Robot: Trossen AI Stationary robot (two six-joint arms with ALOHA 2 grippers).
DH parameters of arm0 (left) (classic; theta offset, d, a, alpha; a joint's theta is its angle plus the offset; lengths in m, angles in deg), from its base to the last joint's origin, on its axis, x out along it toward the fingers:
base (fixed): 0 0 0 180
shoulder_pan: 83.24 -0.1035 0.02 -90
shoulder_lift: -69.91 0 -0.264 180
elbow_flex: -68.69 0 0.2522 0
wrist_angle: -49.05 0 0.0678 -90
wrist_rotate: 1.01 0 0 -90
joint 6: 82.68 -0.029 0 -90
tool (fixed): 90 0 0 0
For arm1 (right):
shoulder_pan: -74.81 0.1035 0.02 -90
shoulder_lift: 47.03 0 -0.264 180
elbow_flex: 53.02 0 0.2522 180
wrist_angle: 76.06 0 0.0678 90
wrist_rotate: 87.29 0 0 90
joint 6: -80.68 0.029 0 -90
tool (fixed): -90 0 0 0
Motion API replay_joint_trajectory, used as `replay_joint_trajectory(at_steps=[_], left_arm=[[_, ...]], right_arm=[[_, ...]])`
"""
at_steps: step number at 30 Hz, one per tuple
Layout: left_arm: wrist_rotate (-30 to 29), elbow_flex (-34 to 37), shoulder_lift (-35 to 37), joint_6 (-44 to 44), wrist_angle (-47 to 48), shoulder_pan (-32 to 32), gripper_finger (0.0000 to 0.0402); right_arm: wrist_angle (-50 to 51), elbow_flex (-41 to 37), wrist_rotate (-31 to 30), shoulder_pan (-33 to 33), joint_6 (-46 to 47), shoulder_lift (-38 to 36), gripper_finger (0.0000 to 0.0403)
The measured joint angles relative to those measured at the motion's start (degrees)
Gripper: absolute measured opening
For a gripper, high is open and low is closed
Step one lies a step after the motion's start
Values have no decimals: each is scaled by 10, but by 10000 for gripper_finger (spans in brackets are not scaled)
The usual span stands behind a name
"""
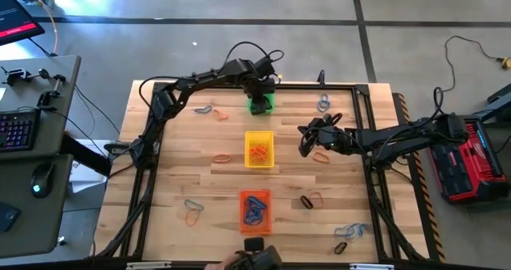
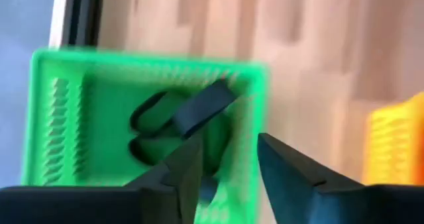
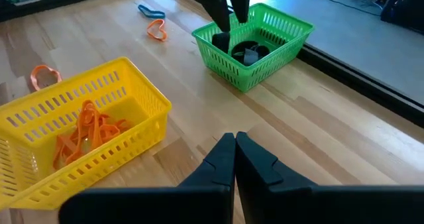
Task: Sort rubber bands into baskets
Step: Put the blue rubber band into the orange bin
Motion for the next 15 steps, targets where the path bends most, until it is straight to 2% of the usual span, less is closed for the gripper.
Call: replay_joint_trajectory(at_steps=[4,15], left_arm=[[51,0,6,22,-28,7,146],[45,0,12,45,-123,43,89]], right_arm=[[0,0,0,0,-11,0,0],[2,0,0,0,-13,0,0]])
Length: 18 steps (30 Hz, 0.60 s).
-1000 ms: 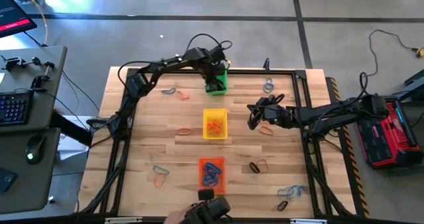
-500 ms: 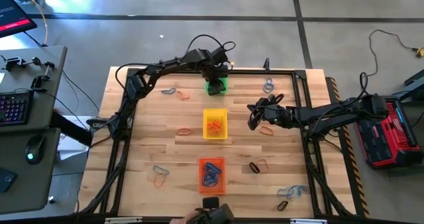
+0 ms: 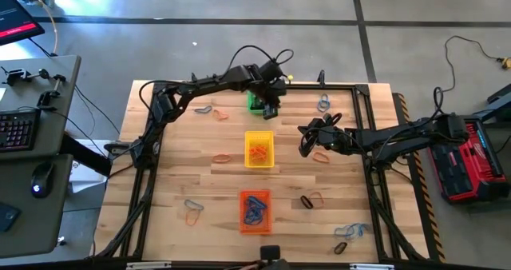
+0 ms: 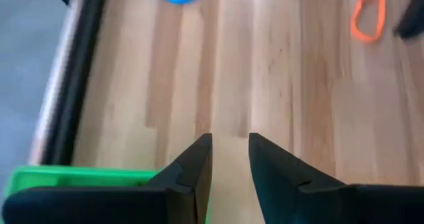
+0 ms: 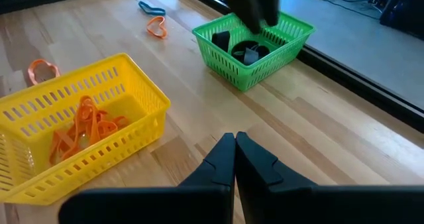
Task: Sort rubber bands into baskets
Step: Put the blue rubber band into the orange bin
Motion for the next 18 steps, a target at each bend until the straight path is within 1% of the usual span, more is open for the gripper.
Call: replay_joint_trajectory(at_steps=[3,6,7,15,18], left_arm=[[-13,0,3,6,-13,1,76],[-59,0,5,11,-21,1,66],[-65,0,5,16,-20,1,63],[-69,0,6,22,-33,12,44],[-66,26,10,30,-76,17,36]], right_arm=[[0,0,0,0,-2,0,0],[1,0,0,0,-1,0,0],[0,0,0,0,-1,0,0],[1,0,0,0,0,0,0],[1,0,-3,0,0,0,0]])
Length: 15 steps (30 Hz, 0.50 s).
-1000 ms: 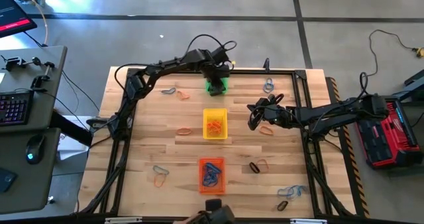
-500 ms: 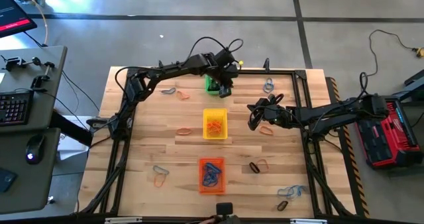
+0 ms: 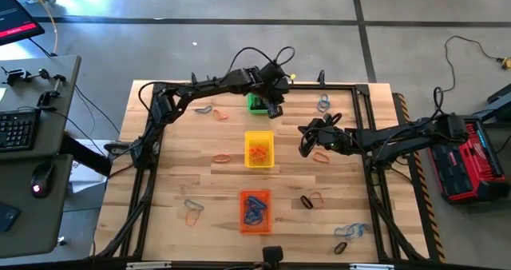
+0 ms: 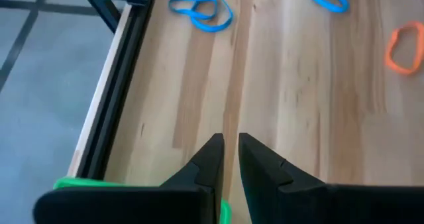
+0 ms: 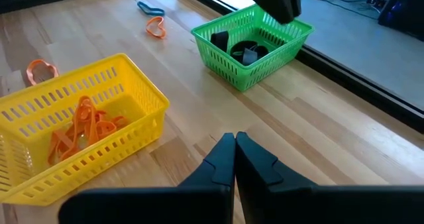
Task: Sort rubber bands into baskets
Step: Put the blue rubber band into the orange bin
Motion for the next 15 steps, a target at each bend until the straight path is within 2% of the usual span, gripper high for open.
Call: replay_joint_trajectory(at_steps=[5,15], left_arm=[[-1,127,51,21,-124,6,26],[-5,439,264,56,-358,9,26]], right_arm=[[0,0,-1,0,2,0,0],[-4,0,-1,0,4,0,0]])
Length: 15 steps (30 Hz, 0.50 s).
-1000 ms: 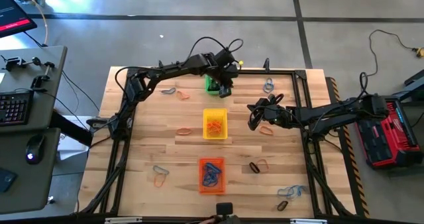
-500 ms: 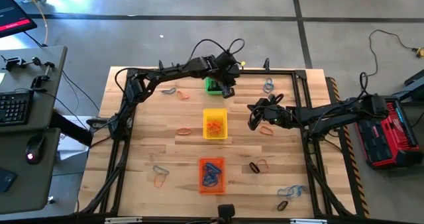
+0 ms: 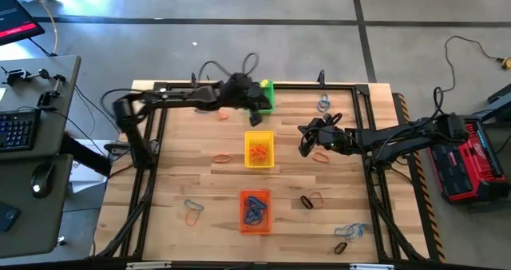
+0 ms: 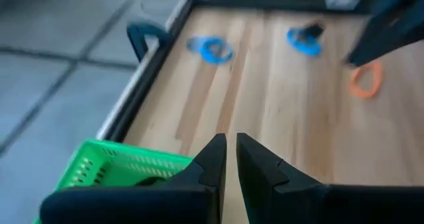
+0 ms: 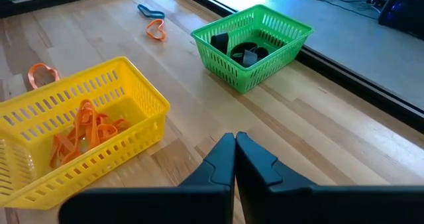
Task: Sort rubber bands into baskets
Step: Put the blue rubber band into the orange bin
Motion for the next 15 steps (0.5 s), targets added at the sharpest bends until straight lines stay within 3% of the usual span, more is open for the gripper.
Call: replay_joint_trajectory(at_steps=[8,15], left_arm=[[1,239,153,35,-192,20,25],[2,403,228,75,-353,35,25]], right_arm=[[1,0,1,0,-1,0,0],[1,0,2,-3,7,0,0]])
